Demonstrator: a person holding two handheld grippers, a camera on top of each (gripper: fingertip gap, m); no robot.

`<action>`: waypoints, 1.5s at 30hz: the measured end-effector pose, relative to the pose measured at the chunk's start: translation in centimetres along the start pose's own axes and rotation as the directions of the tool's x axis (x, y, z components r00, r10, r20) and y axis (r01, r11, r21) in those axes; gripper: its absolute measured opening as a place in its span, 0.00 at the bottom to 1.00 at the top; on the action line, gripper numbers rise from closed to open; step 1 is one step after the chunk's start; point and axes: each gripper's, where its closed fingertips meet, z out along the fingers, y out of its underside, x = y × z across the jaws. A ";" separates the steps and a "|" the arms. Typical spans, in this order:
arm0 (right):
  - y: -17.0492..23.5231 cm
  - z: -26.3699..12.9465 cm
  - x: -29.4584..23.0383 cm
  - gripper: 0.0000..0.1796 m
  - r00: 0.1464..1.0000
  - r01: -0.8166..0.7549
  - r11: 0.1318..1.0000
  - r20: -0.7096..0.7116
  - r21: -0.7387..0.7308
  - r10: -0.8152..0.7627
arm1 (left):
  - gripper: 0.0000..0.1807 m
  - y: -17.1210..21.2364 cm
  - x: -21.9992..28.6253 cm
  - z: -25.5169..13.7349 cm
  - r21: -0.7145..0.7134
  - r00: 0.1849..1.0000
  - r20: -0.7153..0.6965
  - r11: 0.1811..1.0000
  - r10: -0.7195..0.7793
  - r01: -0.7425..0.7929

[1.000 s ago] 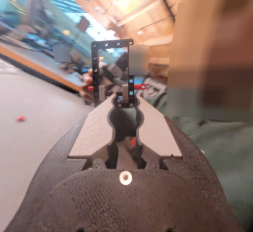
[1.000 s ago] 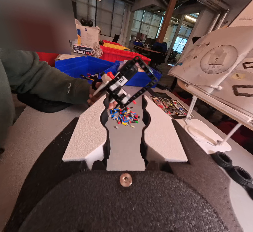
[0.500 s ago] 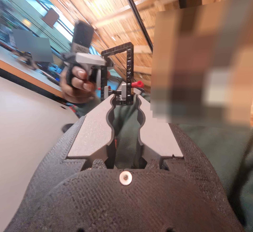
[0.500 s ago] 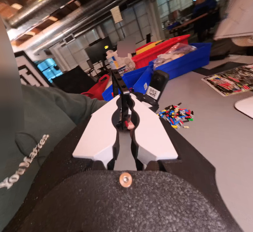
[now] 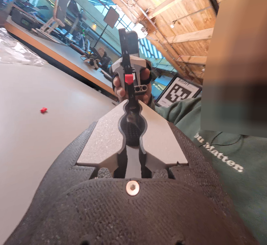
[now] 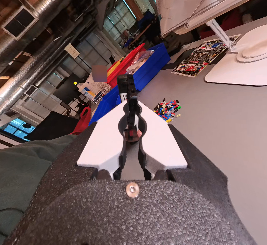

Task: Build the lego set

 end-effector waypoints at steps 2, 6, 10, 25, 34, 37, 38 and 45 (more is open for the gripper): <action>-0.1 0.0 -0.5 0.03 1.000 0.003 1.000 0.016 0.011 -0.003 | 0.04 -0.3 0.3 -0.1 0.030 0.996 -0.052 0.997 -0.070 0.071; -0.2 0.0 -0.5 0.03 1.000 0.011 1.000 0.028 0.020 -0.012 | 0.04 -0.5 0.2 -0.2 0.049 0.988 -0.089 0.990 -0.126 0.131; 0.1 0.1 0.3 0.03 1.000 0.002 1.000 0.031 0.011 -0.003 | 0.04 -0.4 -0.3 -0.3 0.042 0.988 -0.064 0.988 -0.144 0.147; 2.9 -3.6 7.7 0.08 0.996 -0.034 0.997 -0.086 -0.072 0.027 | 0.03 4.2 -4.5 -0.3 -0.133 0.917 0.208 0.919 -0.340 0.370; 5.2 -5.2 9.2 0.19 0.958 0.219 0.939 -0.125 -0.265 -0.258 | 0.04 5.7 -4.8 -0.2 -0.164 0.883 0.228 0.877 -0.411 0.451; 5.9 -4.0 7.7 0.19 0.995 0.097 0.968 -0.003 -0.232 -0.100 | 0.04 6.2 -5.1 -0.3 -0.183 0.878 0.252 0.871 -0.407 0.456; 6.0 -3.9 7.9 0.19 0.997 0.071 0.969 0.000 -0.237 -0.074 | 0.04 6.2 -5.1 -0.3 -0.183 0.876 0.252 0.869 -0.410 0.460; 6.9 -3.9 7.6 0.05 0.999 0.008 0.970 0.035 -0.243 0.000 | 0.04 6.7 -4.6 -0.2 -0.220 0.878 0.236 0.857 -0.416 0.466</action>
